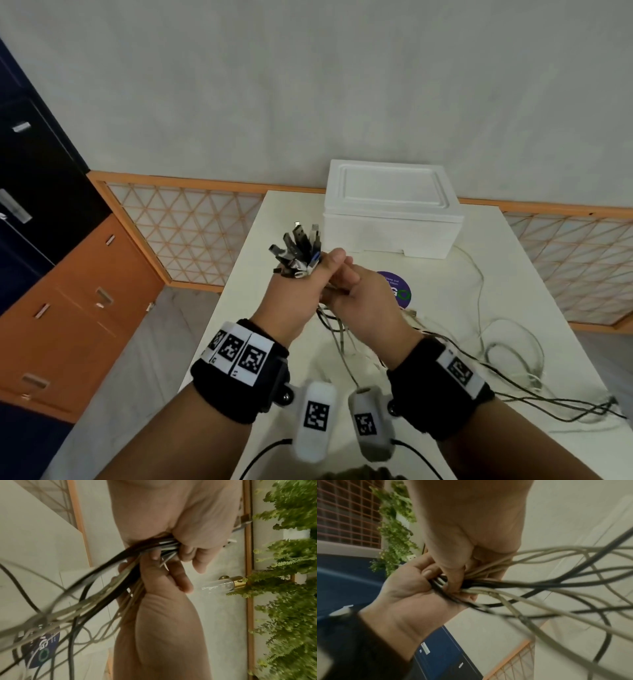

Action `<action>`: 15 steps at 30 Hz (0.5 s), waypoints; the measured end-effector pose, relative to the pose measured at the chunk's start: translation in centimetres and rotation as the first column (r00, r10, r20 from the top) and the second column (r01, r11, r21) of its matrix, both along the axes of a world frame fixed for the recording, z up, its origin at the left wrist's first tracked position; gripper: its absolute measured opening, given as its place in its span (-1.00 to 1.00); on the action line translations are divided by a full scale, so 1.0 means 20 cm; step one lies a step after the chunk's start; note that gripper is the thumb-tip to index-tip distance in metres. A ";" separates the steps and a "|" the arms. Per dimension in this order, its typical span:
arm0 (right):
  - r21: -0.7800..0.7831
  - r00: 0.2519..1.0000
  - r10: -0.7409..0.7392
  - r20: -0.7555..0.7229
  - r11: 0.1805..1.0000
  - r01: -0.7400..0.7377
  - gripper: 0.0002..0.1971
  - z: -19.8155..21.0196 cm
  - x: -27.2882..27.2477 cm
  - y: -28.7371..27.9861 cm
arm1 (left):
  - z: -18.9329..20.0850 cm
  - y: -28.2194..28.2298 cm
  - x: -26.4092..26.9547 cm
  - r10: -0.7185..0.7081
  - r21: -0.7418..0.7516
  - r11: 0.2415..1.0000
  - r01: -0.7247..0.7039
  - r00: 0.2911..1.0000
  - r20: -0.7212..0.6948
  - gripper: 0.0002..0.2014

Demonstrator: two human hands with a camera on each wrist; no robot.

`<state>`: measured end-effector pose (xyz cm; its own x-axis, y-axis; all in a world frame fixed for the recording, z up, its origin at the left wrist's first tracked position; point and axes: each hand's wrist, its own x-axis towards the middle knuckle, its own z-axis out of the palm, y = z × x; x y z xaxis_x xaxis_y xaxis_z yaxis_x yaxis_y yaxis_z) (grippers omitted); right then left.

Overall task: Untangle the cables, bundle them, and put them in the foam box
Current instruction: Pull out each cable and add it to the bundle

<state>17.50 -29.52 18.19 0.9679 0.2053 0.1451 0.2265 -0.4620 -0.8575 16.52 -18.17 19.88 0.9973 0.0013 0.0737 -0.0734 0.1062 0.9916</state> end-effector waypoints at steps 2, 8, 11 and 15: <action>-0.052 0.995 0.006 0.098 0.999 -0.001 -0.93 0.01 -0.03 0.00 | 0.01 0.02 0.01 0.001 0.016 1.000 -0.001 1.000 0.013 -0.59; -0.009 0.989 0.095 0.113 0.995 -0.094 -0.66 0.04 -0.08 -0.02 | 0.04 0.08 0.07 0.029 0.158 0.987 -0.039 0.998 0.062 -0.52; 0.147 0.986 0.164 -0.030 0.977 -0.158 -0.71 0.00 -0.03 -0.05 | 0.04 0.04 0.05 -0.055 0.036 0.998 0.054 0.998 0.012 -0.60; 0.264 0.950 0.285 -0.130 0.933 -0.244 -0.67 -0.03 0.02 -0.09 | 0.04 0.00 0.00 -0.240 -0.343 0.917 0.204 0.969 -0.064 -0.46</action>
